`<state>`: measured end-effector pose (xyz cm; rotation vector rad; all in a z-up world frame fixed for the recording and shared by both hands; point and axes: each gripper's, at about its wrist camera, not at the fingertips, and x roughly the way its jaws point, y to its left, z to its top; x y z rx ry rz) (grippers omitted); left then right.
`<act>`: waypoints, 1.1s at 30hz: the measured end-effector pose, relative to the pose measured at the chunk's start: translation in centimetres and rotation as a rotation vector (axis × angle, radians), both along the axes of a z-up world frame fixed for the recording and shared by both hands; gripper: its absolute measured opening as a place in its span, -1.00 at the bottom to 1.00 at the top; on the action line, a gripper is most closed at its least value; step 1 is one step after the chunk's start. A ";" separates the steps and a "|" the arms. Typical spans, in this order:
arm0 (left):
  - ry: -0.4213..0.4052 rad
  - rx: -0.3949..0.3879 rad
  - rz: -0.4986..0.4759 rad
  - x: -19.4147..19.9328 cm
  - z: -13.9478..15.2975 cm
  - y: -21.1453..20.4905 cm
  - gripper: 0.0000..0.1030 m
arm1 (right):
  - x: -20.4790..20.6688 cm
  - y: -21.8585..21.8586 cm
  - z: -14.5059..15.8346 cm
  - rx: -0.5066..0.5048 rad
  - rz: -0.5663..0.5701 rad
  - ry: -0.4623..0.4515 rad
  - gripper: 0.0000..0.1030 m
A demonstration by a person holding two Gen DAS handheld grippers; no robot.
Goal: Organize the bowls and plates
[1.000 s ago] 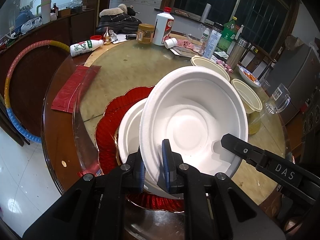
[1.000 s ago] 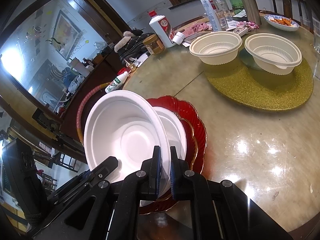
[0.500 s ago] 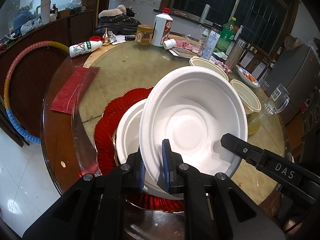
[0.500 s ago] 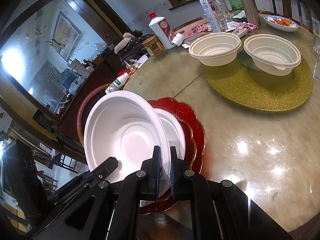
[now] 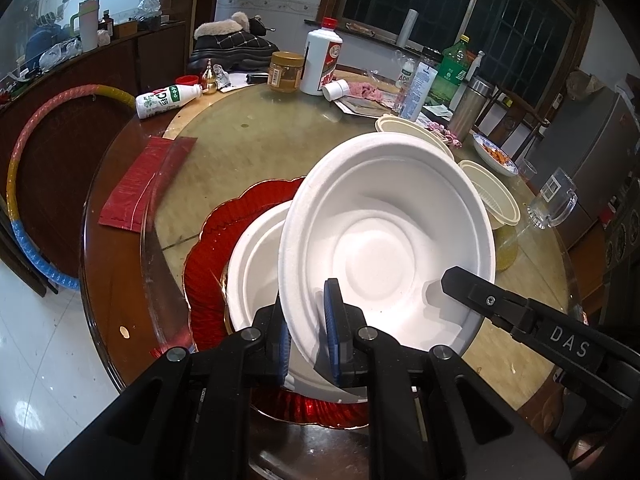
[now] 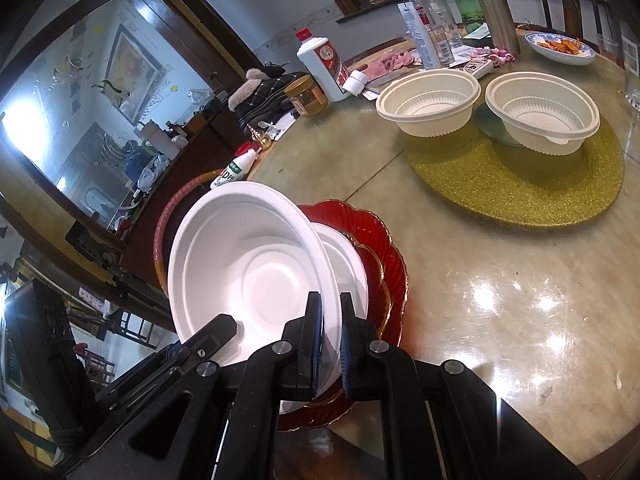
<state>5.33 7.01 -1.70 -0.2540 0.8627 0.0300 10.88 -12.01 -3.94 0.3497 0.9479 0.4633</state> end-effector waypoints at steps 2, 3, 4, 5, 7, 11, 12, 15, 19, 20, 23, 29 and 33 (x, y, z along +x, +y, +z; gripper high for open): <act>0.001 -0.003 -0.001 0.0 0.0 0.0 -0.75 | 0.0 0.0 0.0 -0.001 0.000 0.001 -0.85; 0.002 -0.001 -0.001 0.0 0.0 0.0 -0.75 | 0.0 0.0 -0.1 -0.002 0.001 0.003 -0.85; 0.003 -0.002 0.000 0.0 0.0 0.0 -0.75 | 0.0 0.0 -0.1 -0.002 0.001 0.003 -0.85; 0.007 -0.004 0.000 0.0 -0.1 0.0 -0.75 | 0.0 0.1 -0.1 -0.005 0.002 0.006 -0.85; 0.010 -0.002 0.002 0.1 -0.2 0.1 -0.75 | 0.0 0.1 -0.2 -0.006 0.003 0.007 -0.85; 0.018 -0.001 0.000 0.2 -0.4 0.2 -0.74 | 0.1 0.3 -0.2 -0.014 0.008 0.007 -0.85; 0.021 0.001 -0.002 0.3 -0.4 0.2 -0.74 | 0.2 0.3 -0.1 -0.016 0.008 0.007 -0.85; 0.028 0.008 -0.009 0.5 -0.5 0.2 -0.73 | 0.4 0.4 -0.2 -0.026 0.010 0.005 -0.85; 0.037 -0.001 -0.007 0.6 -0.7 0.3 -0.73 | 0.5 0.5 -0.4 -0.032 0.014 0.008 -0.85; 0.037 0.000 -0.008 0.6 -0.7 0.2 -0.73 | 0.5 0.6 -0.4 -0.034 0.013 0.006 -0.85; 0.035 0.001 -0.009 0.6 -0.8 0.2 -0.73 | 0.4 0.7 -0.5 -0.037 0.013 0.006 -0.85; 0.039 -0.004 -0.007 0.5 -0.8 0.2 -0.73 | 0.4 0.7 -0.4 -0.037 0.011 0.003 -0.85; 0.062 -0.045 -0.005 0.8 -1.0 0.6 -0.73 | 0.5 0.6 -0.4 -0.036 0.006 0.002 -0.85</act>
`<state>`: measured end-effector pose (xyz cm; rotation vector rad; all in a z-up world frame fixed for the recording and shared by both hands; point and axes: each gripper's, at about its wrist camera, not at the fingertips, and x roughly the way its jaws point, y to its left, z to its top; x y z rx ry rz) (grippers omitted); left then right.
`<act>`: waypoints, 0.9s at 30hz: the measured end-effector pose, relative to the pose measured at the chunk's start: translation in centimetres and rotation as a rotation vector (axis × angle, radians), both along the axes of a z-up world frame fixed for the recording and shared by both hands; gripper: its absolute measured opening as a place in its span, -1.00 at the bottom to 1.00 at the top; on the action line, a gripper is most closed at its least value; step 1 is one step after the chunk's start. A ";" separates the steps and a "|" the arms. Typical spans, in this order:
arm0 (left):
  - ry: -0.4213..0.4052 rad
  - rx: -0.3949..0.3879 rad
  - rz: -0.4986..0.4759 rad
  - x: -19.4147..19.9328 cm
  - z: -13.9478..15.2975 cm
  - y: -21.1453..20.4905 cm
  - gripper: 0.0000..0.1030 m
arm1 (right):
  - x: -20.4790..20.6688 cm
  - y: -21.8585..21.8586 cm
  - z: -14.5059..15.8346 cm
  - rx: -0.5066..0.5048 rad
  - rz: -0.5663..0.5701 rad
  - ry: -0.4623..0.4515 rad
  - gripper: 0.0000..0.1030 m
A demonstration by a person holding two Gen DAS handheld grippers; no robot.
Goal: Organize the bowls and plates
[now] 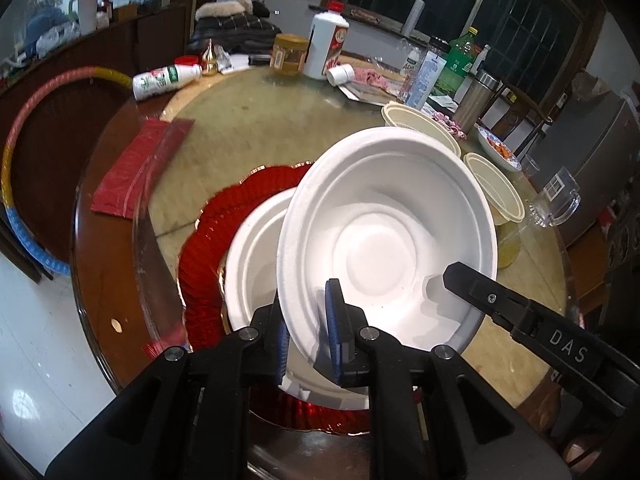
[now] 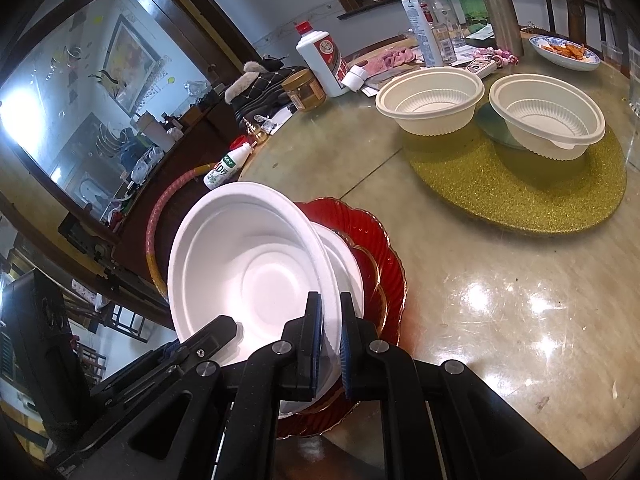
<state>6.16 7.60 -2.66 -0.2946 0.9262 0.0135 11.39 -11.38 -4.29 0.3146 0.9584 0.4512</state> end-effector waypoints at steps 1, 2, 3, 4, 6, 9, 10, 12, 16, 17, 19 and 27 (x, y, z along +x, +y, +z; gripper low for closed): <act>-0.002 0.000 0.000 0.0 0.0 0.0 -0.73 | 0.0 0.0 0.0 0.001 0.000 0.002 -0.85; -0.005 0.007 0.006 0.0 0.1 0.0 -0.73 | 0.0 -0.1 -0.1 -0.002 -0.003 0.002 -0.85; -0.006 0.014 0.013 0.0 0.1 0.0 -0.73 | 0.1 -0.1 0.0 -0.004 -0.005 0.000 -0.85; -0.007 0.013 0.014 0.0 0.1 0.0 -0.73 | 0.1 -0.2 -0.1 -0.002 -0.005 0.003 -0.85; -0.002 0.013 0.017 0.0 0.0 0.1 -0.73 | 0.1 -0.2 -0.1 -0.002 -0.006 0.006 -0.85; 0.000 0.014 0.022 0.0 0.0 0.0 -0.73 | 0.0 -0.2 -0.1 -0.004 -0.005 0.007 -0.85; 0.002 0.014 0.024 0.0 0.0 0.0 -0.73 | 0.0 -0.1 -0.1 -0.005 -0.005 0.008 -0.85; 0.004 0.011 0.024 0.0 0.0 0.1 -0.73 | 0.0 -0.1 -0.1 -0.006 -0.004 0.010 -0.79; -0.001 -0.015 0.026 -0.2 0.2 0.4 -0.04 | 0.0 -0.1 0.0 0.002 -0.009 0.015 -0.66; -0.011 -0.033 0.030 -0.3 0.4 0.5 0.07 | -0.1 -0.1 0.2 0.013 -0.017 0.009 -0.61; -0.038 -0.033 0.049 -0.7 0.8 0.7 0.28 | -0.2 -0.1 0.2 0.011 -0.021 0.004 -0.37; -0.086 -0.024 0.105 -1.5 2.0 1.8 0.44 | -1.0 -0.4 1.1 0.044 -0.029 -0.025 -0.31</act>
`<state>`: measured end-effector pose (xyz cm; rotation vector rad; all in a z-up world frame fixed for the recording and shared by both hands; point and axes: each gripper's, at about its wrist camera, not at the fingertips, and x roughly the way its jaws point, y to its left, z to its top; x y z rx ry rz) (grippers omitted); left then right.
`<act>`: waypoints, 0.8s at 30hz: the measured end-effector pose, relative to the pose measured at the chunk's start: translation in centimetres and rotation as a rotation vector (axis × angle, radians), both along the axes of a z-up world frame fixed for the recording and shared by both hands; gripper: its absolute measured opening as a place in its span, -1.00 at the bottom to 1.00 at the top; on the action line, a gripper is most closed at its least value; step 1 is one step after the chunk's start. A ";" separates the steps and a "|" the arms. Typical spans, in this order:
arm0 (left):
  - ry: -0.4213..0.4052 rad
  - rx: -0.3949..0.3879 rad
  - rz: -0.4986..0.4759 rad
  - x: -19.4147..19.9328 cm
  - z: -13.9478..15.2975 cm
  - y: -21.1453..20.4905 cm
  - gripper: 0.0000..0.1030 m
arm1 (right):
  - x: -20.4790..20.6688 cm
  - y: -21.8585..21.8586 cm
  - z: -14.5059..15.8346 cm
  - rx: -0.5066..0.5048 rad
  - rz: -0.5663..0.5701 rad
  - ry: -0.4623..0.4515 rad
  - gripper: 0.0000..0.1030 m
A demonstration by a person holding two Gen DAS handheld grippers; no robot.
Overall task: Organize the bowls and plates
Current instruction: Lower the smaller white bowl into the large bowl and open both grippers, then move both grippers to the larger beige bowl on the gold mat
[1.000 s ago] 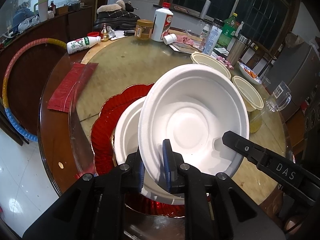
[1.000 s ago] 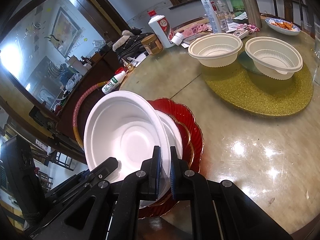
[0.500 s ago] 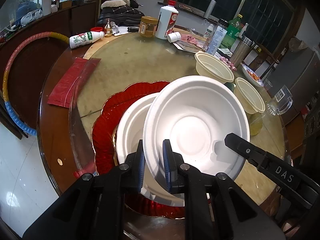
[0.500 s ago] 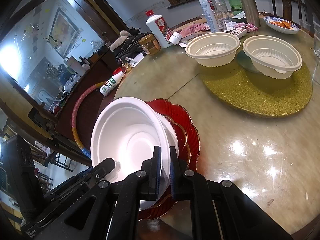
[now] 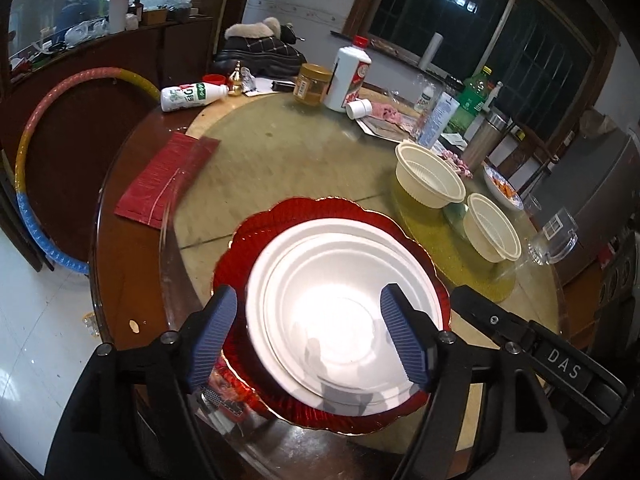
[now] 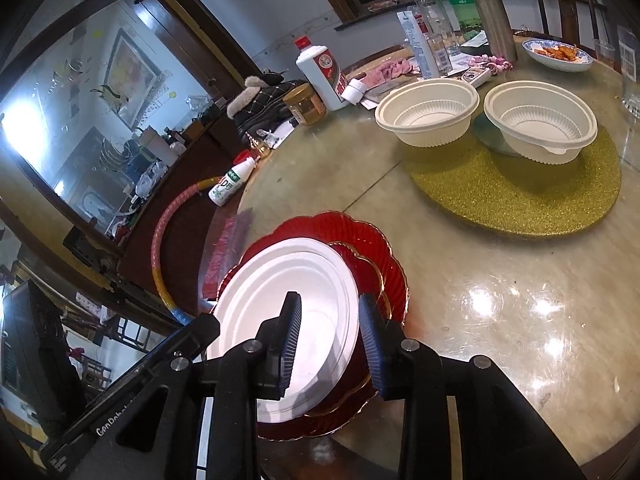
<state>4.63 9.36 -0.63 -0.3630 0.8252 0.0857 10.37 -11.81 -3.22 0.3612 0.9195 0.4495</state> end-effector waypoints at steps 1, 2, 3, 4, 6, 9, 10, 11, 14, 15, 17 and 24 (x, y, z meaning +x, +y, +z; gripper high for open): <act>-0.002 0.002 0.002 -0.1 0.1 0.1 0.44 | 0.0 -0.2 0.0 0.022 -0.001 0.002 -0.20; -0.003 0.003 0.003 -0.1 0.2 0.0 0.44 | -0.1 -0.3 0.0 0.038 -0.004 0.002 -0.14; -0.005 0.004 0.004 -0.1 0.2 0.1 0.44 | -0.1 -0.5 0.1 0.051 -0.007 0.002 0.02; -0.006 0.006 0.005 -0.1 0.3 0.1 0.44 | -0.1 -0.6 0.1 0.061 -0.011 0.001 0.16; -0.008 0.009 0.005 -0.2 0.4 0.1 0.44 | -0.2 -0.8 0.2 0.075 -0.018 0.001 0.31; -0.010 0.014 0.005 -0.3 0.5 0.0 0.44 | 0.0 -1.5 0.2 0.112 -0.034 0.007 0.49; -0.009 0.015 0.004 -0.3 0.5 0.0 0.45 | 0.1 -1.7 0.2 0.125 -0.039 0.013 0.56; -0.008 0.017 0.003 -0.2 0.5 -0.1 0.45 | 0.2 -2.0 0.1 0.137 -0.044 0.021 0.61; -0.007 0.022 -0.001 -0.2 0.6 -0.2 0.45 | 0.4 -2.5 -0.4 0.170 -0.053 0.046 0.69; -0.006 0.026 -0.001 -0.2 0.7 -0.3 0.45 | 0.7 -2.8 -0.7 0.184 -0.058 0.062 0.72; -0.007 0.032 -0.003 0.0 0.8 -0.5 0.45 | 0.7 -3.0 -0.8 0.192 -0.060 0.070 0.76; -0.005 0.053 0.002 0.5 0.9 -0.8 0.45 | 1.4 -4.7 -1.0 0.254 -0.077 0.076 0.79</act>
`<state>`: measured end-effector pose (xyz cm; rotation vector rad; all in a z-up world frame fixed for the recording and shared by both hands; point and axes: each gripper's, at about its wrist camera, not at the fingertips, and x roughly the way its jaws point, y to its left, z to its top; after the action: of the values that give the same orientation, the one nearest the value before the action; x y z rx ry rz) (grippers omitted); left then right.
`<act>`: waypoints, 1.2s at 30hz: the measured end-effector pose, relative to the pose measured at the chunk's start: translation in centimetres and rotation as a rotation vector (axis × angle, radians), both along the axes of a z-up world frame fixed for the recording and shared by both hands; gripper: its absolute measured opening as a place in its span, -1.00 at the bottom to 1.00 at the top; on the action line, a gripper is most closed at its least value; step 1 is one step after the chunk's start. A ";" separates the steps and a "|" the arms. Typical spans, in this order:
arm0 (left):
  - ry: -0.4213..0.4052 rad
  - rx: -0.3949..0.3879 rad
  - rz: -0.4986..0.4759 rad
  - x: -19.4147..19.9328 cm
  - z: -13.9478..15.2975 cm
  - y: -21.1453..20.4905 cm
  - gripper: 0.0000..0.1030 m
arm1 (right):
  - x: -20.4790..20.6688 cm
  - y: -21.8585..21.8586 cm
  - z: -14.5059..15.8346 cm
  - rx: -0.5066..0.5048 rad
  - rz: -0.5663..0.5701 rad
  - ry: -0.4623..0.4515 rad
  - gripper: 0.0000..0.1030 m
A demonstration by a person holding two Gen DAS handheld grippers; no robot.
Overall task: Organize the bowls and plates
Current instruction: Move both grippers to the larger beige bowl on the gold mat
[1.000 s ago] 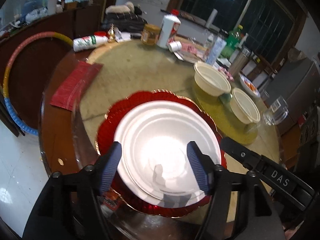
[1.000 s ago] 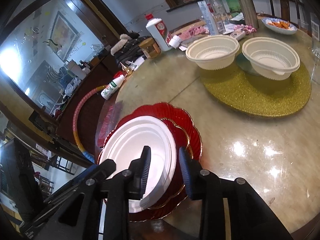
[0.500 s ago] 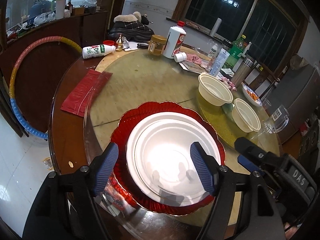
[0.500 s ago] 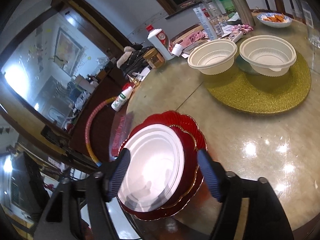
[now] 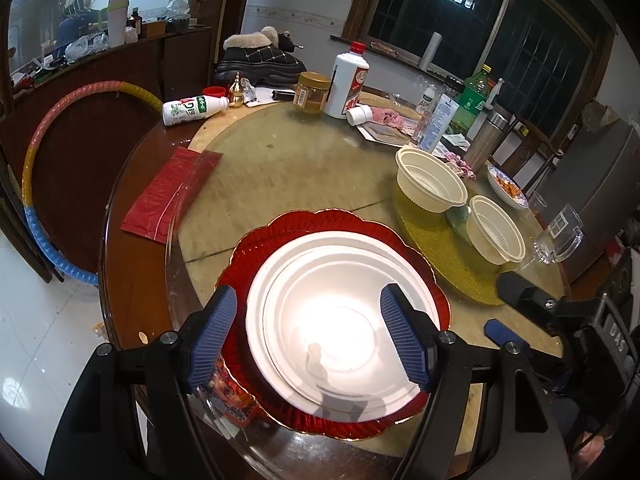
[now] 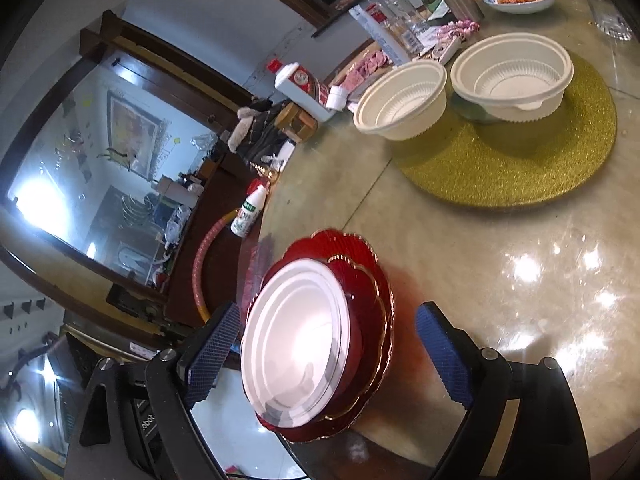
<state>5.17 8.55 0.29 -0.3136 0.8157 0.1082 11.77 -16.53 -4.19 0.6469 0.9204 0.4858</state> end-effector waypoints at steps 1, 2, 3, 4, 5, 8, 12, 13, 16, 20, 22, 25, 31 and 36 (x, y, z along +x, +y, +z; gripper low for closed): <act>0.005 0.004 0.000 0.2 -0.1 -0.1 0.45 | 0.1 -0.1 -0.1 0.003 -0.002 -0.001 0.81; 0.009 0.006 0.000 0.2 -0.2 -0.1 0.44 | 0.2 -0.3 -0.2 0.007 -0.002 0.002 0.81; 0.011 0.008 -0.001 0.3 -0.2 -0.2 0.44 | 0.3 -0.4 -0.4 0.017 0.001 0.009 0.81; 0.011 0.014 -0.003 0.4 -0.2 -0.2 0.44 | 0.4 -0.5 -0.6 0.023 0.004 0.013 0.81; 0.011 0.020 -0.003 0.5 -0.2 -0.3 0.44 | 0.5 -0.5 -0.8 0.032 0.010 0.018 0.81; 0.015 0.027 -0.001 0.8 -0.2 -0.4 0.45 | 0.8 -0.5 -1.3 0.030 0.021 0.027 0.81; 0.023 0.035 -0.002 1.1 -0.4 -0.7 0.45 | 1.0 -0.5 -1.5 0.029 0.036 0.023 0.81; 0.026 0.038 -0.004 1.2 -0.4 -0.8 0.45 | 1.1 -0.5 -1.5 0.024 0.039 0.016 0.81; 0.032 0.049 -0.006 1.4 -0.6 -1.0 0.45 | 1.3 -0.7 -1.6 0.013 0.036 -0.001 0.81; 0.042 0.059 -0.008 1.8 -0.8 -1.2 0.45 | 1.7 -1.2 -2.4 0.031 0.019 0.019 0.81; 0.045 0.062 -0.010 1.9 -0.8 -1.4 0.45 | 1.9 -2.0 -3.1 0.053 -0.007 0.036 0.81; 0.052 0.070 -0.015 2.2 -0.9 -1.7 0.45 | 2.1 -2.5 -3.5 0.067 -0.017 0.045 0.84; 0.060 0.088 -0.032 2.8 -0.9 -2.3 0.45 | 2.3 -3.3 -3.7 0.072 -0.022 0.046 0.87; 0.068 0.093 -0.047 3.1 -0.8 -2.6 0.45 | 2.7 -3.7 -3.6 0.072 -0.027 0.045 0.87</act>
<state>8.30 5.97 -0.47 -0.2041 0.8824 0.1127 14.46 -20.27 -7.84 0.7375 0.9386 0.4842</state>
